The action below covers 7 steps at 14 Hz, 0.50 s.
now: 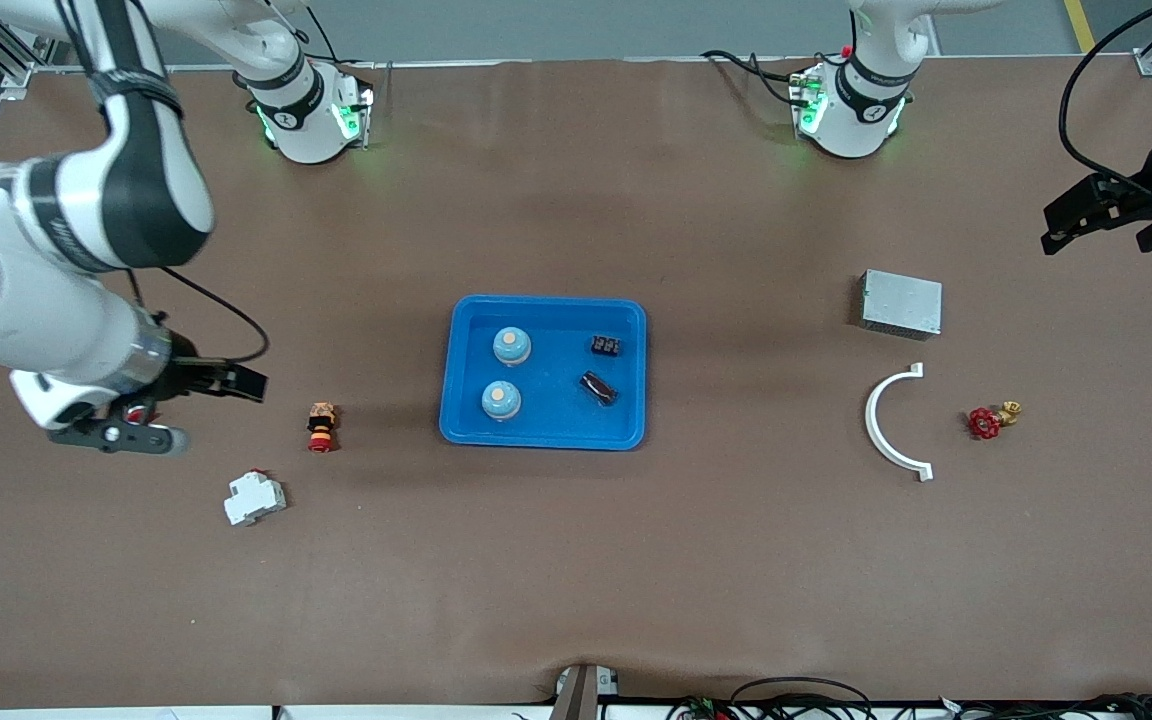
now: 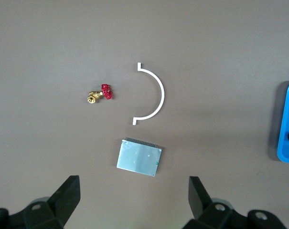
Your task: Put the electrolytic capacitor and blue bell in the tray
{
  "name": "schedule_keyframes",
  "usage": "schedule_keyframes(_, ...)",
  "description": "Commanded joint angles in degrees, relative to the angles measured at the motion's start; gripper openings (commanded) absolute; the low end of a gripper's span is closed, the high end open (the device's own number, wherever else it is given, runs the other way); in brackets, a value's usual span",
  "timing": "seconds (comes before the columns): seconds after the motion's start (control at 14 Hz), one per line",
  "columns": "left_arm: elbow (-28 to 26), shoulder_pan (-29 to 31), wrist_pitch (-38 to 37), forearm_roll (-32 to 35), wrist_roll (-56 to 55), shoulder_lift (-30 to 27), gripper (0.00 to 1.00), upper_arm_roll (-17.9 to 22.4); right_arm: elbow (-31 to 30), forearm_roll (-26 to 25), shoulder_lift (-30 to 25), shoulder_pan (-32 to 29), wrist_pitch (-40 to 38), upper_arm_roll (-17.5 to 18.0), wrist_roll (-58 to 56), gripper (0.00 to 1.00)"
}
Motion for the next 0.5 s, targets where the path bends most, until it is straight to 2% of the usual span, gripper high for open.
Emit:
schedule_keyframes(0.0,-0.3,0.4,-0.5,-0.8,1.0,-0.8,1.0,-0.3,-1.3,-0.6,-4.3,-4.0,-2.6,1.1,-6.5,1.0)
schedule_keyframes(0.21,-0.4,0.4,-0.5,-0.6,0.9,-0.7,1.0,-0.3,-1.3,-3.8,-6.6,-6.5,-5.4,1.1,-10.2,1.0)
schedule_keyframes(0.43,-0.4,0.5,-0.5,-0.4,1.0,-0.7,1.0,-0.3,-1.3,-4.3,-9.5,-8.6,-7.5,1.1,-11.8,1.0)
